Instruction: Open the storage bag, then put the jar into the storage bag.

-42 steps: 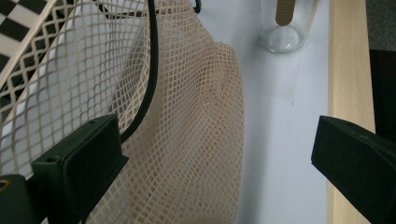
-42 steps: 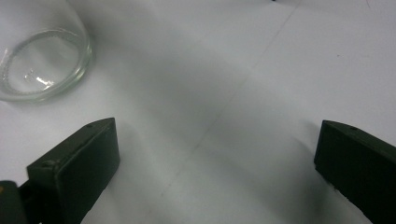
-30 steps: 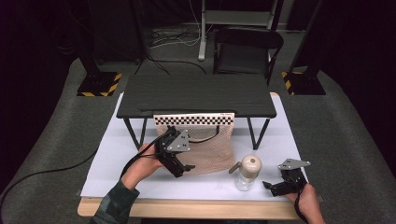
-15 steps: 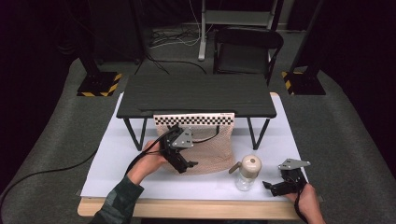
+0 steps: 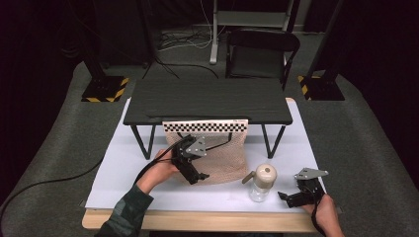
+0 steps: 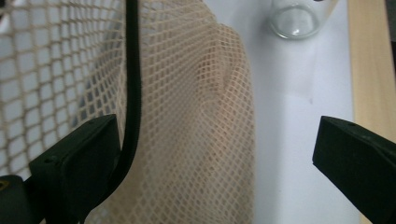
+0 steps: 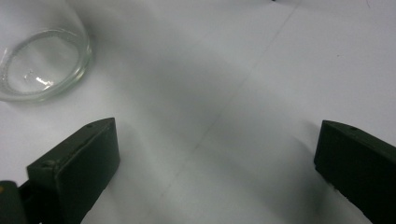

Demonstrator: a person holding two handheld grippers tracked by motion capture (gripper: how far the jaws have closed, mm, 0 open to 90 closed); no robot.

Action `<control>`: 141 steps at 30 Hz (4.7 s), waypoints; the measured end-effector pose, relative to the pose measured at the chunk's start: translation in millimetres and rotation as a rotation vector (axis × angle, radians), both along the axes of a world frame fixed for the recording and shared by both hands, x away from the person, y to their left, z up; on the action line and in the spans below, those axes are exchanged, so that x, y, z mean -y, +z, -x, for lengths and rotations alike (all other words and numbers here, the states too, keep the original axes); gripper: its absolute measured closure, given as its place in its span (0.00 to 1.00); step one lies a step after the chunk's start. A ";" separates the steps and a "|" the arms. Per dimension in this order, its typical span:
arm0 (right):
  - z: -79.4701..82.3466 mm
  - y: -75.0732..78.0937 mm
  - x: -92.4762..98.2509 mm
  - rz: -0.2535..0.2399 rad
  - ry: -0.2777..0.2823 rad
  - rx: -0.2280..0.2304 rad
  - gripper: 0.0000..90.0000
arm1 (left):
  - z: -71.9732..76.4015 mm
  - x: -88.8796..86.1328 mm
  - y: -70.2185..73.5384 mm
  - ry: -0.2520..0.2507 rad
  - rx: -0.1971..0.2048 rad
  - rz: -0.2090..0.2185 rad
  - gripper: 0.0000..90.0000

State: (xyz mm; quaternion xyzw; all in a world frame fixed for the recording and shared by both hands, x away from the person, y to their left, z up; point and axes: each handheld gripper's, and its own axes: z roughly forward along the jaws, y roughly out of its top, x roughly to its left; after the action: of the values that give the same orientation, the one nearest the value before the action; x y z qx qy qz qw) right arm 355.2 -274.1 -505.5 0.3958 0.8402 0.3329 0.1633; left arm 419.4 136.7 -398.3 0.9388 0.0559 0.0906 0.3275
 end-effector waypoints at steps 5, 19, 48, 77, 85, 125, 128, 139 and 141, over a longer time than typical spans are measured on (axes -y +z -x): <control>0.0 0.0 0.0 0.001 0.000 0.000 0.00 | 2.5 -2.0 2.0 -0.012 -0.077 0.007 0.00; -0.1 0.1 -0.1 0.001 0.000 -0.001 0.00 | 23.2 -3.0 15.6 -0.079 -0.124 -0.003 0.00; 0.7 0.1 -0.2 0.004 -0.002 0.003 0.00 | 51.0 -7.8 46.3 -0.177 -0.096 0.066 0.00; 32.2 45.4 -44.0 -0.226 0.186 0.107 0.03 | 55.6 -12.6 58.1 -0.211 -0.096 0.106 0.00; 31.5 53.9 -63.9 -0.259 0.222 0.143 0.02 | 56.5 -13.1 59.2 -0.211 -0.091 0.108 0.00; 42.4 77.0 -94.5 -0.256 0.144 0.205 0.33 | 57.9 -13.8 59.8 -0.212 -0.083 0.107 0.00; 43.5 81.6 -96.5 -0.255 0.130 0.203 0.33 | 58.3 -13.7 59.9 -0.211 -0.081 0.105 0.00; 45.6 94.9 -103.7 -0.245 0.099 0.199 0.33 | 59.0 -13.6 59.0 -0.210 -0.071 0.101 0.00; 46.8 97.7 -106.2 -0.243 0.099 0.199 0.33 | 59.4 -13.3 59.2 -0.209 -0.068 0.101 0.00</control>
State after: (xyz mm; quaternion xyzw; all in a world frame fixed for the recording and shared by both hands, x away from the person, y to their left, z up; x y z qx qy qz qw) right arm 308.4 -167.9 -407.9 0.3358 0.7919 0.4771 0.1803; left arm 360.0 150.0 -339.1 0.9244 -0.0265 0.0210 0.3800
